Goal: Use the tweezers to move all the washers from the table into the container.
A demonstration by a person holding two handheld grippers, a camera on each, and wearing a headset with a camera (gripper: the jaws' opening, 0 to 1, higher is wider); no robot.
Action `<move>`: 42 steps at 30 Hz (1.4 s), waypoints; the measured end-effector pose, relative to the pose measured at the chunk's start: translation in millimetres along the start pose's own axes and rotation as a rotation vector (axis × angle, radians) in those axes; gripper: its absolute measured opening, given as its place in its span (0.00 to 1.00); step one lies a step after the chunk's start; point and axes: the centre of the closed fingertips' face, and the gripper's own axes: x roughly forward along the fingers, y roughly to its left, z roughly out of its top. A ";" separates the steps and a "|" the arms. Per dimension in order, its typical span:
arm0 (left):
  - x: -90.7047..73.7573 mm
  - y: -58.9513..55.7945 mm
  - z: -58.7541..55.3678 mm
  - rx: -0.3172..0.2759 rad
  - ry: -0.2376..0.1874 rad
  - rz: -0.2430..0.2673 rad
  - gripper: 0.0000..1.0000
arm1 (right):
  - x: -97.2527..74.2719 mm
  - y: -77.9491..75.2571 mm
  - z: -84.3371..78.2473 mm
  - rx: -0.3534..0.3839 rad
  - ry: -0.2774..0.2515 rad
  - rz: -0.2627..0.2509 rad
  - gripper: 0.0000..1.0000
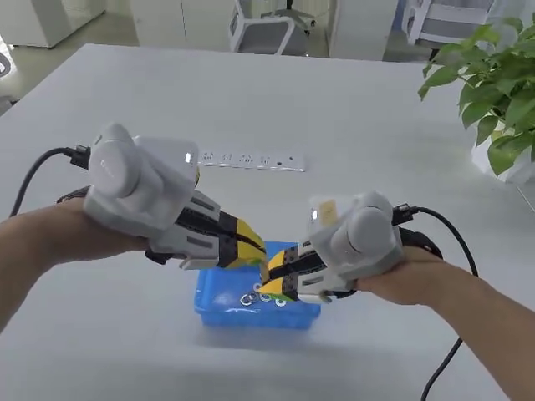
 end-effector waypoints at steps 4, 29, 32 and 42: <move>-3.9 -9.0 0.7 0.008 0.004 -0.014 0.05 | -3.1 8.3 1.1 0.004 -0.004 -0.001 0.08; -6.0 -55.9 -44.9 -0.003 0.100 -0.065 0.05 | 1.6 59.9 -18.5 -0.043 0.101 0.035 0.06; -4.3 -58.9 -56.7 -0.008 0.124 -0.066 0.05 | 4.7 63.0 -22.6 -0.043 0.116 0.040 0.06; 7.2 -71.7 -100.3 -0.008 0.222 -0.066 0.05 | 17.4 75.4 -39.6 -0.062 0.173 0.062 0.07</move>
